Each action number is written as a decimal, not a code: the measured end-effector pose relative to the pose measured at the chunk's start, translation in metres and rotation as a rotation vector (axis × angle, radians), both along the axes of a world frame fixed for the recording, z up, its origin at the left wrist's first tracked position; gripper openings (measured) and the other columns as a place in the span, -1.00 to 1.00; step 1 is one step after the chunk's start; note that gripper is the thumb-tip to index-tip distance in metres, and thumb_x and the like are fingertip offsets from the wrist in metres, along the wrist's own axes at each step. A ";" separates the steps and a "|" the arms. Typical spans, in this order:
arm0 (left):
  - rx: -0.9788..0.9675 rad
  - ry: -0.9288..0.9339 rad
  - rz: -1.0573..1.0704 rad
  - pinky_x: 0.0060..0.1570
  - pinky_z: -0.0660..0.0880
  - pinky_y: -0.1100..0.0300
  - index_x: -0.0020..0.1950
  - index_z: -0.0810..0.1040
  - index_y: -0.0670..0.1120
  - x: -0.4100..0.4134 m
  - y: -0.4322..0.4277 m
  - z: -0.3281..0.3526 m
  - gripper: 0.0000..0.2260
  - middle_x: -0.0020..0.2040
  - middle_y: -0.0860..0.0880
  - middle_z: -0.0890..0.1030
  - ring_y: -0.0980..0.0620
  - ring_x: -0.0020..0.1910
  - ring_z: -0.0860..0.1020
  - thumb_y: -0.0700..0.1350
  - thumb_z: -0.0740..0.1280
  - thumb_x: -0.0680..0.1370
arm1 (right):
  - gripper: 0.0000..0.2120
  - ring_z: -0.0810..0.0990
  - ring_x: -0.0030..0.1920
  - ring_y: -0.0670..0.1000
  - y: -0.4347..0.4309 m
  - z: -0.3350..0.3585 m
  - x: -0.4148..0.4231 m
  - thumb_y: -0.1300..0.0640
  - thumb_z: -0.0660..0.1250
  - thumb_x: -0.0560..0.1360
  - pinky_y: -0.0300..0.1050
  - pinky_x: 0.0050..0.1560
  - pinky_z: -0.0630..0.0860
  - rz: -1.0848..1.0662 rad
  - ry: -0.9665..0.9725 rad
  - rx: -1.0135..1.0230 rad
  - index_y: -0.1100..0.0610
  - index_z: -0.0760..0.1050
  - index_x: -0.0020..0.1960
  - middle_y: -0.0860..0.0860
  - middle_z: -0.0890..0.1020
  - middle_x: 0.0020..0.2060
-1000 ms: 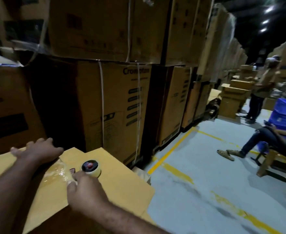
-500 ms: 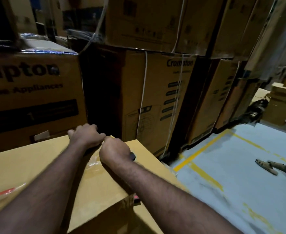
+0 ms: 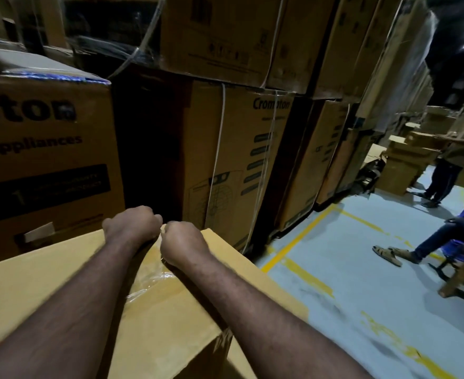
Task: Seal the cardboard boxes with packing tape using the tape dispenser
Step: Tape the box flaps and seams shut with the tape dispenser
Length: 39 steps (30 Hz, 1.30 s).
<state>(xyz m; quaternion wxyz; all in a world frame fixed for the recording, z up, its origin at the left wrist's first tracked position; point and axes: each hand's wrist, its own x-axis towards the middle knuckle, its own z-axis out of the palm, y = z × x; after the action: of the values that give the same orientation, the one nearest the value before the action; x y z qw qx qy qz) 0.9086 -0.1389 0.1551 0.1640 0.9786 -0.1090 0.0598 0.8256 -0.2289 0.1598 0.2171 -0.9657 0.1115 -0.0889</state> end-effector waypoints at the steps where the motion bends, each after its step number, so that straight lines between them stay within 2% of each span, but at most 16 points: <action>1: -0.005 0.000 0.007 0.09 0.41 -0.06 0.07 0.56 0.03 -0.001 0.000 0.002 -0.79 -0.15 0.00 0.55 -0.02 -0.17 0.50 0.07 0.18 0.67 | -0.84 0.60 -0.07 0.17 -0.002 -0.002 -0.005 0.21 0.27 0.60 -0.06 -0.20 0.47 0.009 0.001 -0.017 0.20 0.57 0.12 0.14 0.62 -0.04; 4: 0.000 -0.012 0.013 0.11 0.44 -0.07 0.05 0.57 0.01 -0.007 -0.001 0.004 -0.77 -0.18 0.00 0.54 -0.02 -0.19 0.51 0.07 0.17 0.67 | -0.86 0.60 -0.07 0.18 -0.010 -0.012 -0.024 0.17 0.27 0.58 -0.02 -0.11 0.56 0.003 0.016 -0.066 0.15 0.58 0.07 0.11 0.63 -0.06; 9: 0.006 -0.015 0.043 0.08 0.37 -0.06 -0.02 0.56 0.01 -0.014 -0.008 0.005 -0.78 -0.24 0.02 0.50 0.03 -0.29 0.43 0.05 0.18 0.67 | -0.78 0.58 -0.08 0.19 -0.024 -0.013 -0.073 0.09 0.17 0.64 -0.08 -0.22 0.32 0.005 0.021 -0.063 0.16 0.52 -0.06 0.14 0.62 -0.09; 14: -0.006 -0.023 0.039 0.10 0.34 -0.08 -0.03 0.57 0.01 -0.014 -0.012 0.000 -0.79 -0.22 0.03 0.54 0.03 -0.26 0.47 0.03 0.18 0.66 | -0.72 0.50 -0.17 0.06 -0.029 -0.005 -0.117 0.01 0.10 0.68 -0.05 -0.24 0.31 -0.013 0.043 -0.107 0.09 0.55 0.00 0.02 0.55 -0.18; 18: -0.006 -0.034 0.027 0.07 0.33 -0.07 -0.03 0.57 0.00 -0.014 -0.014 0.000 -0.80 -0.22 0.03 0.53 0.03 -0.25 0.46 0.01 0.19 0.66 | -0.72 0.48 -0.17 0.03 -0.032 -0.007 -0.140 -0.04 0.10 0.68 -0.06 -0.24 0.31 -0.069 0.082 -0.135 0.04 0.43 -0.12 -0.01 0.49 -0.20; 22: 0.024 -0.051 0.024 0.06 0.44 -0.04 -0.05 0.58 -0.03 -0.010 -0.012 0.000 -0.77 -0.25 0.02 0.49 0.03 -0.28 0.44 -0.01 0.18 0.66 | -0.71 0.46 -0.21 0.02 -0.031 -0.007 -0.135 -0.03 0.17 0.66 -0.14 -0.39 0.22 -0.100 0.060 -0.091 0.05 0.45 -0.17 -0.01 0.48 -0.24; 25: 0.021 -0.063 0.033 -0.07 0.49 0.01 -0.02 0.60 -0.05 -0.007 -0.010 -0.001 -0.70 -0.25 0.01 0.51 0.03 -0.31 0.43 0.04 0.15 0.70 | -0.72 0.53 -0.18 0.04 -0.027 -0.008 -0.107 -0.01 0.21 0.65 -0.10 -0.31 0.32 -0.097 0.018 -0.068 0.11 0.61 -0.05 0.02 0.58 -0.18; 28: -0.010 0.017 0.033 -0.22 0.40 0.09 0.01 0.61 -0.08 -0.003 -0.011 -0.001 -0.57 -0.19 -0.02 0.56 0.02 -0.27 0.49 0.20 0.12 0.70 | -0.76 0.60 -0.08 0.11 -0.021 -0.006 -0.060 0.04 0.26 0.64 -0.08 -0.17 0.49 -0.077 0.029 0.006 0.16 0.63 0.01 0.08 0.65 -0.10; 30: -0.001 0.117 -0.031 -0.13 0.43 0.07 0.15 0.62 -0.09 0.004 -0.010 0.003 -0.55 -0.01 -0.05 0.62 -0.01 -0.10 0.56 0.22 0.11 0.69 | -0.79 0.62 -0.06 0.11 -0.016 -0.003 -0.027 0.06 0.29 0.64 0.01 -0.08 0.60 -0.063 0.009 0.099 0.17 0.63 0.08 0.10 0.65 -0.06; 32: -0.017 0.226 -0.118 0.08 0.44 0.03 0.35 0.56 -0.08 0.013 -0.004 0.006 -0.59 0.25 -0.08 0.59 -0.06 0.17 0.55 0.14 0.12 0.71 | -0.80 0.62 -0.05 0.09 -0.010 0.001 -0.002 0.08 0.30 0.64 0.01 -0.07 0.61 -0.027 -0.029 0.240 0.16 0.63 0.13 0.10 0.66 -0.03; 33: -0.049 0.266 -0.141 0.14 0.43 0.03 0.38 0.53 -0.07 0.016 0.000 0.007 -0.62 0.31 -0.08 0.57 -0.07 0.25 0.53 0.11 0.13 0.72 | -0.80 0.63 -0.04 0.09 -0.008 0.002 0.006 0.10 0.30 0.64 0.02 -0.06 0.62 -0.014 -0.033 0.331 0.15 0.63 0.15 0.10 0.66 -0.03; 35: -0.086 0.269 -0.133 0.19 0.44 0.01 0.38 0.53 -0.01 0.023 0.008 0.000 -0.64 0.31 -0.07 0.57 -0.08 0.25 0.52 0.12 0.13 0.71 | -0.81 0.65 -0.08 0.10 -0.006 0.002 0.016 0.10 0.30 0.64 0.01 -0.14 0.64 0.004 -0.028 0.434 0.13 0.63 0.16 0.09 0.67 -0.07; 37: -0.061 0.243 -0.109 0.29 0.42 -0.09 0.39 0.51 0.04 0.024 0.010 -0.003 -0.63 0.32 -0.06 0.57 -0.10 0.28 0.51 0.16 0.11 0.70 | -0.80 0.64 -0.16 0.09 -0.007 0.001 0.016 0.07 0.29 0.64 -0.13 -0.31 0.51 0.031 -0.024 0.371 0.13 0.65 0.08 0.07 0.66 -0.17; 39: -0.021 0.214 -0.108 0.38 0.33 -0.15 0.45 0.46 0.05 0.019 0.008 -0.004 -0.61 0.40 -0.05 0.53 -0.12 0.37 0.47 0.16 0.08 0.71 | -0.78 0.62 -0.21 0.03 -0.012 0.000 0.004 0.05 0.27 0.65 -0.17 -0.35 0.42 0.052 -0.005 0.264 0.15 0.65 0.01 0.04 0.65 -0.21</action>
<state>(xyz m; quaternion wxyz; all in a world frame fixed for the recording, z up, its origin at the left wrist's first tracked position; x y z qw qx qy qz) 0.9271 -0.1311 0.1512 0.1879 0.9703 -0.1427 -0.0527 0.8298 -0.2409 0.1599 0.3448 -0.9311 0.0964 -0.0702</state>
